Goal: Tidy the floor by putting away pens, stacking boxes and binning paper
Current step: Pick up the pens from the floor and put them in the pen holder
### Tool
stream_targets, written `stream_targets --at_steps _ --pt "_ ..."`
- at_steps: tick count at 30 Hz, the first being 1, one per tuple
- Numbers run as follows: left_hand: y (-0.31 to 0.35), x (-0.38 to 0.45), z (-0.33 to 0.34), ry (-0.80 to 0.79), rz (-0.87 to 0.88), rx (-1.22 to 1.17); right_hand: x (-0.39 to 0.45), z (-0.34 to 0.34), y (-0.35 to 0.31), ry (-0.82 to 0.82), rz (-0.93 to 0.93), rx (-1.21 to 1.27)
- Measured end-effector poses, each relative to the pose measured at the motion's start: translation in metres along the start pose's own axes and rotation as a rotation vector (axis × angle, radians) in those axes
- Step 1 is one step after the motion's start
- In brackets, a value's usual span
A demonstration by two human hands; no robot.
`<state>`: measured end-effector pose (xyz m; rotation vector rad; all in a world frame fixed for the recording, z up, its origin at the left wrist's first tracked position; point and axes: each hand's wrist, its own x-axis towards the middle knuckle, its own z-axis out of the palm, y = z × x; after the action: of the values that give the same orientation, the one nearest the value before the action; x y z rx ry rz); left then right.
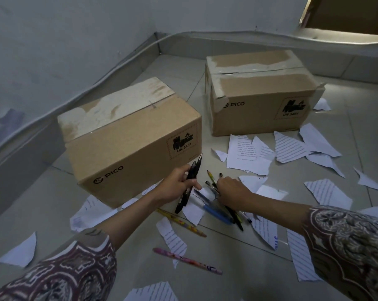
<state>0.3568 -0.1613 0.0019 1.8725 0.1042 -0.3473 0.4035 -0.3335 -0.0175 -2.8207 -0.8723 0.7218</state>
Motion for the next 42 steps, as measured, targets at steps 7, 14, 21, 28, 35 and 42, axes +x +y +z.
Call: stream_targets --at_steps 7,14,21,28,35,42 --pt "0.011 0.019 -0.005 -0.035 -0.002 0.005 0.007 0.0 -0.006 -0.05 -0.027 -0.021" --pt "0.059 0.02 -0.017 -0.028 -0.064 0.088 0.003 -0.072 0.017 0.025 0.081 0.418" --pt "0.192 -0.01 -0.024 0.046 -0.066 0.082 -0.096 -0.206 0.023 0.165 0.096 0.909" --pt "0.393 -0.057 -0.025 0.064 0.039 0.042 -0.231 -0.363 0.026 0.376 0.123 1.147" --pt "0.587 -0.102 -0.01 -0.027 0.141 0.034 -0.37 -0.51 0.044 0.563 0.162 1.22" --pt "0.747 -0.125 0.023 -0.075 0.218 -0.013 -0.497 -0.629 0.072 0.896 0.163 1.241"
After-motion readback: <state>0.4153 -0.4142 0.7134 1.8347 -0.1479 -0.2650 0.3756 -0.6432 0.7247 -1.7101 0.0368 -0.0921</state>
